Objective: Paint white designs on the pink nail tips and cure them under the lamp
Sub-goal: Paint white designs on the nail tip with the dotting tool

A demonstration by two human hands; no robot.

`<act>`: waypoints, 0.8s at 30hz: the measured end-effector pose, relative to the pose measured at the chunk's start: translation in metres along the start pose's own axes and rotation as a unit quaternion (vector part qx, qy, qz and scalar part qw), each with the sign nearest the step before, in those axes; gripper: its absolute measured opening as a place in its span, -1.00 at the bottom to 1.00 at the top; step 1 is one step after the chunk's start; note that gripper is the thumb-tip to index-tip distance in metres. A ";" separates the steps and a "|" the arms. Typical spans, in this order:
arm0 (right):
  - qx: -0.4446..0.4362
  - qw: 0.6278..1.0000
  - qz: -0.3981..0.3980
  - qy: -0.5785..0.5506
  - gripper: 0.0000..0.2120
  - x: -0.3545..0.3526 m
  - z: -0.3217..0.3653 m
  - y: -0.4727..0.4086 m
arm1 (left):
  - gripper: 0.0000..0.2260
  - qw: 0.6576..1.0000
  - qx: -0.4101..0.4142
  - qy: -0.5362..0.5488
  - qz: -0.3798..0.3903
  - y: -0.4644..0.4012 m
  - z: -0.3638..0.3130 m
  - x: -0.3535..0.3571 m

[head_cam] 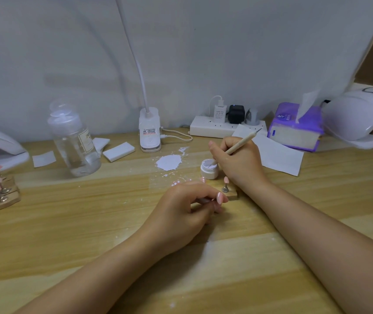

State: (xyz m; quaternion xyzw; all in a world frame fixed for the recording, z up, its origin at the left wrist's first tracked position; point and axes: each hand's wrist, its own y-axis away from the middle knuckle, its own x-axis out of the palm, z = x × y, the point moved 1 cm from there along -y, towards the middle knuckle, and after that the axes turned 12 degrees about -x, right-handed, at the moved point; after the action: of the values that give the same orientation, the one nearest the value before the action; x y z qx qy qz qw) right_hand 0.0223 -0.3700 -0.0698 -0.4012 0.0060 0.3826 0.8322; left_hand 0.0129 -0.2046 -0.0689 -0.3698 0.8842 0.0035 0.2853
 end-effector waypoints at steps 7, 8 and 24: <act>0.007 1.000 -0.008 0.005 -0.58 0.000 0.001 0.000 | -0.81 1.000 -0.001 0.007 -0.010 0.000 0.002 0.001; 0.008 1.000 -0.010 0.007 -0.58 0.000 0.002 0.000 | -0.83 1.000 -0.002 0.006 -0.013 -0.001 0.002 0.001; 0.076 0.970 -0.165 -0.161 -0.70 -0.022 0.030 -0.010 | -0.84 1.000 0.007 0.017 -0.022 0.000 -0.003 -0.002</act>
State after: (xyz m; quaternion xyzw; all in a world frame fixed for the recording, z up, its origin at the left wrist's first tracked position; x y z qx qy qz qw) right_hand 0.0038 -0.3675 -0.0359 -0.2655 -0.1655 0.2977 0.9019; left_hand 0.0129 -0.2038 -0.0657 -0.3866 0.8808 -0.0155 0.2730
